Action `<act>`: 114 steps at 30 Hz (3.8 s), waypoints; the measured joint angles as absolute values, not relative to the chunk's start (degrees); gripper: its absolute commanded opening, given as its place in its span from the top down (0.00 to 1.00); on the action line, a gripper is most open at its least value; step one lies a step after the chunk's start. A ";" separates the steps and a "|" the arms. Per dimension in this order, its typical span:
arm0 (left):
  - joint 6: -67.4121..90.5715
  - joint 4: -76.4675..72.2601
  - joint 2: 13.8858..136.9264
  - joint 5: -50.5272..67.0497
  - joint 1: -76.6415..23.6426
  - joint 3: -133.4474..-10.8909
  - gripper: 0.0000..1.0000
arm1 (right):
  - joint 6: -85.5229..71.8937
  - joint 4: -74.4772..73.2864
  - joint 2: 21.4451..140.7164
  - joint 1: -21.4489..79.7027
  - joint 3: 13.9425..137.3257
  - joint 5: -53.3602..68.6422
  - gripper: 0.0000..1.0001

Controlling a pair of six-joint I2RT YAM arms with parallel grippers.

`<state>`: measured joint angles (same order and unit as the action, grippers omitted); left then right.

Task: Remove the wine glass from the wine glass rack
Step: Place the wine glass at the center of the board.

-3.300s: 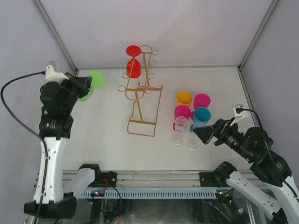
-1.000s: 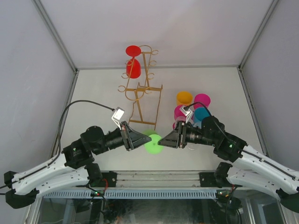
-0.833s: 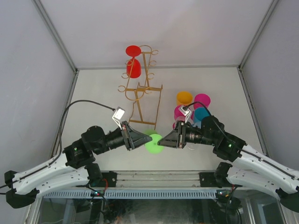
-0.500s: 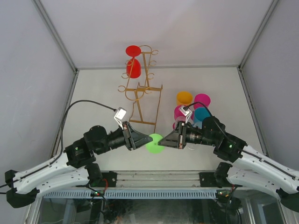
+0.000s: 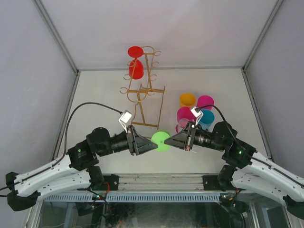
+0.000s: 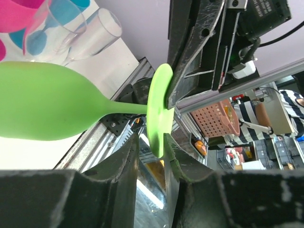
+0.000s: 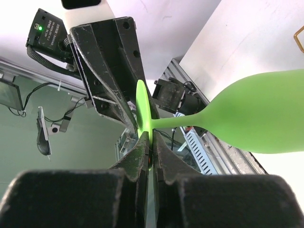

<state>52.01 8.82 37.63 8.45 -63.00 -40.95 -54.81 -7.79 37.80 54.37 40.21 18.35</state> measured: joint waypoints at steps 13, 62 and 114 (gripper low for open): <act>53.23 4.73 37.80 10.66 -63.05 -40.14 1.00 | -53.08 -4.75 38.20 54.39 39.90 21.04 0.63; -0.19 9.13 18.20 43.09 -67.51 -29.76 1.00 | -52.05 -18.52 49.71 44.18 53.45 50.35 0.63; 25.69 33.04 13.89 -32.23 -67.70 -37.76 0.00 | -32.40 -51.03 63.64 77.08 61.04 -18.04 1.00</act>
